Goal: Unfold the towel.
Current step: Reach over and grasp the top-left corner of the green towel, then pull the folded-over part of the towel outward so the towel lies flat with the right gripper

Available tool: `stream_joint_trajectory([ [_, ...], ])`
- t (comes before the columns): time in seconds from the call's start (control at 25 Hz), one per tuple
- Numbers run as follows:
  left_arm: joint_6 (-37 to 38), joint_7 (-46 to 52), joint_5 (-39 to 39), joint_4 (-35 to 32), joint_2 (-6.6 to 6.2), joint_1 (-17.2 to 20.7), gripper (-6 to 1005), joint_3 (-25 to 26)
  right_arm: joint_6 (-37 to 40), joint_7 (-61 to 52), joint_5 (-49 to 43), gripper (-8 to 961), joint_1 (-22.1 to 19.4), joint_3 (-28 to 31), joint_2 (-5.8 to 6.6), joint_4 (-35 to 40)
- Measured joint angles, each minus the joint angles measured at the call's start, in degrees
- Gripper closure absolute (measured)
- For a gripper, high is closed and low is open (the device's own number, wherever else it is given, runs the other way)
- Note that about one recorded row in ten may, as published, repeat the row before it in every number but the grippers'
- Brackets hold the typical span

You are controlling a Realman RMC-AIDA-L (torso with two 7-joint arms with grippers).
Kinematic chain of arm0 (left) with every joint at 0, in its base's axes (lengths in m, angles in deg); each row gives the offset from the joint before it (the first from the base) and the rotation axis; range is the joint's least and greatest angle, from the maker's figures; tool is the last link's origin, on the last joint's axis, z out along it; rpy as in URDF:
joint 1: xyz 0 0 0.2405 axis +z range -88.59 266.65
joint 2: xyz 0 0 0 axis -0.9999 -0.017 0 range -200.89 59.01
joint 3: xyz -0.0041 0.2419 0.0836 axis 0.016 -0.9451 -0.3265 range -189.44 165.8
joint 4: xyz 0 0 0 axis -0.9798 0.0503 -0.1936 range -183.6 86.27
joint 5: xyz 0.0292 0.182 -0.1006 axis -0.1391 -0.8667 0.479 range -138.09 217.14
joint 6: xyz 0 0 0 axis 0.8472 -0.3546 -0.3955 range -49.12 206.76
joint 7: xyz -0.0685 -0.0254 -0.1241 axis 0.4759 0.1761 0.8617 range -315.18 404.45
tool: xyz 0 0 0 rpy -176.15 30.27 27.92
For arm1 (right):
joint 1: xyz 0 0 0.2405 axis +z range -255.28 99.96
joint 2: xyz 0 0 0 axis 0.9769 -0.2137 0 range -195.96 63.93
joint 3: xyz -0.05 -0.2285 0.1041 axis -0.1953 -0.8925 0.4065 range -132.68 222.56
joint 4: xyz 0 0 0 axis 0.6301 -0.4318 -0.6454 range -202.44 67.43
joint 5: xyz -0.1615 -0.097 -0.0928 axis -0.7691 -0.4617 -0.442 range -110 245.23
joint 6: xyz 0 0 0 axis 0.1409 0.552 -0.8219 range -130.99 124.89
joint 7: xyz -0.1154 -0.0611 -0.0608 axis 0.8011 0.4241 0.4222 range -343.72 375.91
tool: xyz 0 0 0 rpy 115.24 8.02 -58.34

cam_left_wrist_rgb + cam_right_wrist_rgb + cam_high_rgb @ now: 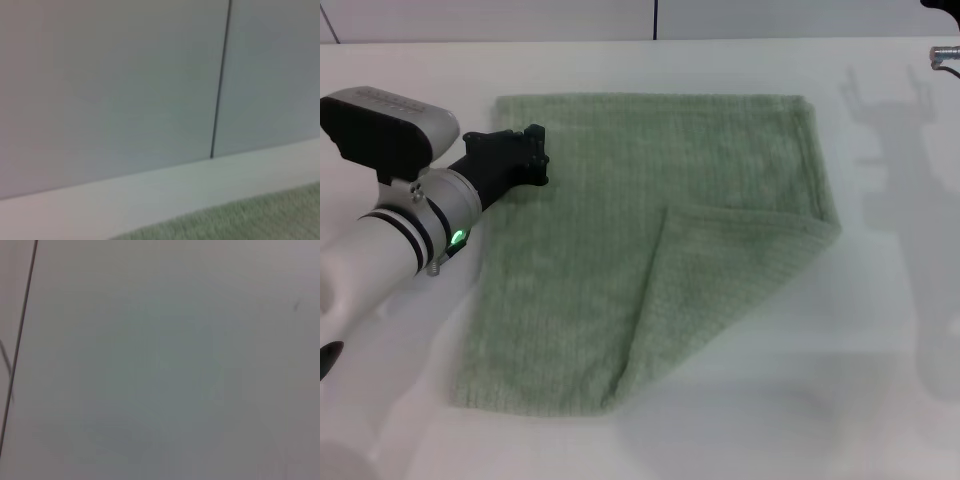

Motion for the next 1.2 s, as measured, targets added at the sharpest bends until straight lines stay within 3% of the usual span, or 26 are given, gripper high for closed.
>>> stream_joint_trajectory([
  [0.44, -6.6, 0.0, 0.0, -0.1, 0.07, -2.0, 1001, -1.0, -1.1, 0.0, -0.3, 137, 0.5, 0.2, -0.01, -0.2],
  [0.88, -8.2, 0.0, 0.0, -0.2, 0.07, -2.1, 1001, -1.0, -5.1, 0.0, -0.4, 137, 0.6, 0.1, -0.01, 1.6],
  [1.0, -8.2, 0.0, 0.0, -0.3, 0.07, -2.2, 1001, -1.0, -11.4, -1.0, -0.3, 137, 0.7, 0.5, 0.00, 5.1],
  [1.04, -8.2, 0.0, 0.0, -0.3, 0.07, -2.2, 1001, -1.0, -19.1, -2.7, -0.4, 137, 1.5, 1.4, 0.20, 8.4],
  [1.08, -8.2, 0.0, 0.0, -0.3, 0.07, -2.2, 1001, -1.0, -19.1, -2.7, -0.4, 137, 1.5, 1.4, 0.20, 8.4],
  [1.12, -8.2, 0.0, 0.0, -0.2, 0.07, -2.1, 1001, -1.0, -27.5, -3.3, -0.5, 137, 2.9, 2.7, 0.32, 11.5],
  [1.2, -8.2, -0.1, 0.0, -0.1, 0.07, -2.1, 1001, -1.0, -31.7, -3.2, -0.5, 138, 3.7, 3.4, 0.33, 13.5],
])
